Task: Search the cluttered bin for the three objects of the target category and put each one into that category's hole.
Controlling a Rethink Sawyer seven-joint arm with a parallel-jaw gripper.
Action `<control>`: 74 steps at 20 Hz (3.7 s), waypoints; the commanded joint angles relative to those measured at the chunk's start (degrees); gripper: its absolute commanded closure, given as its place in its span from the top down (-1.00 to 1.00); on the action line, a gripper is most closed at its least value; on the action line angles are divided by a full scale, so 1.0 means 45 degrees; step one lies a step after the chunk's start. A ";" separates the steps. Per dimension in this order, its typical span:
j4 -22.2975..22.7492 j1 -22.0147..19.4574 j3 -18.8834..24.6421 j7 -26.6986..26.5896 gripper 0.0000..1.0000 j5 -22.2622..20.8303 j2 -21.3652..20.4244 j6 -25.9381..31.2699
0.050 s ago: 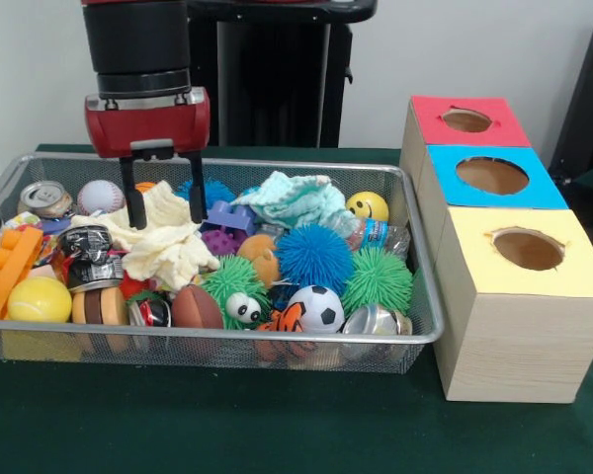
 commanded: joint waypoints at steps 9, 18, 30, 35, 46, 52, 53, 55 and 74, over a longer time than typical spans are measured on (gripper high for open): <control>-0.0475 0.0581 -0.0133 -0.2189 1.00 -0.0674 0.0093 0.2826; -0.0408 0.0915 -0.0631 -0.1812 1.00 -0.1822 0.0266 0.2387; 0.0483 -0.0302 0.0257 -0.1152 1.00 -0.0817 0.0887 0.1449; 0.0343 -0.0174 0.0221 -0.1367 1.00 -0.1134 0.0760 0.1720; 0.0391 -0.0960 0.1193 -0.2365 1.00 0.0034 0.2692 0.2924; 0.1221 -0.1021 0.1711 -0.2542 1.00 0.0358 0.2459 0.3438; 0.1388 -0.1073 0.1887 -0.2746 1.00 0.0446 0.2445 0.3695; 0.1918 -0.1346 0.2294 -0.2912 1.00 0.0619 0.2228 0.3893; 0.3169 -0.2220 0.5648 -0.4624 1.00 -0.0601 0.1526 0.3989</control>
